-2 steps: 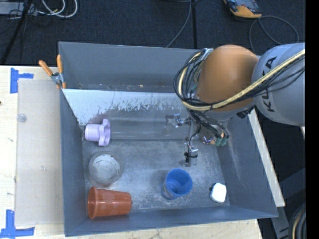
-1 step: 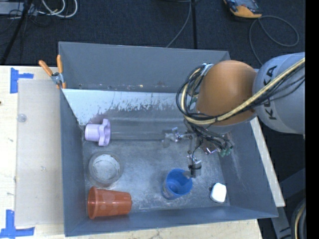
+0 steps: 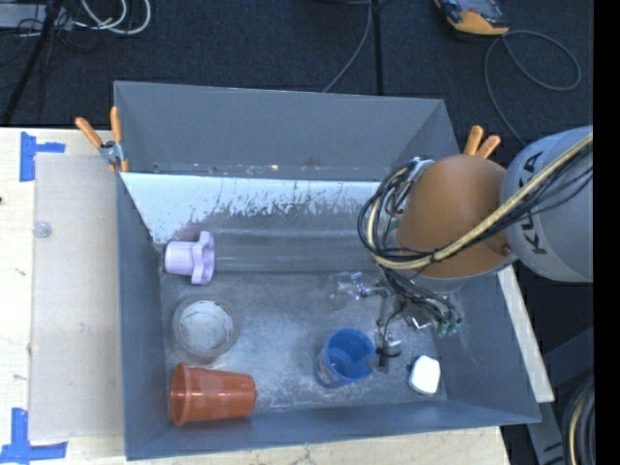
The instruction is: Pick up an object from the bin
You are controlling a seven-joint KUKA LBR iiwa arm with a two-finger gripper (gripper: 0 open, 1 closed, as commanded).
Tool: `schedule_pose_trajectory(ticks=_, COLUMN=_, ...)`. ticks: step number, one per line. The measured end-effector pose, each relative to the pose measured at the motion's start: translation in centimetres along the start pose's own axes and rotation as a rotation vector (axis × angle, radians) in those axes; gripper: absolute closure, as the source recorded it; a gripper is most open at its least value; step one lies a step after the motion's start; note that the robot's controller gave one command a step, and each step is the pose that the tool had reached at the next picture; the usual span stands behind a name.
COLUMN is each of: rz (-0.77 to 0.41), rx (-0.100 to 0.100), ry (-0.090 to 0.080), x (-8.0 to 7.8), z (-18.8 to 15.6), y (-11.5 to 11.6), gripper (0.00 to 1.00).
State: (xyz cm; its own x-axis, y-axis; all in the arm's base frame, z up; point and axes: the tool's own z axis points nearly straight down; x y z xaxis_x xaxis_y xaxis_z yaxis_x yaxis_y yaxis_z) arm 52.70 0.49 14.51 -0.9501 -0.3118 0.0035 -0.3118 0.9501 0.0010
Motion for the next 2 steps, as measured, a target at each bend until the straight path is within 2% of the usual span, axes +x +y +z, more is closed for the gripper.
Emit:
schedule_pose_trajectory(ticks=1, rz=-0.011, rx=-0.002, ry=0.004, x=1.9, z=1.2, y=1.0, gripper=0.0)
schedule_pose_trajectory(ticks=2, rz=-0.225, rx=-0.002, ry=0.001, x=0.4, z=5.2, y=1.5, gripper=1.0)
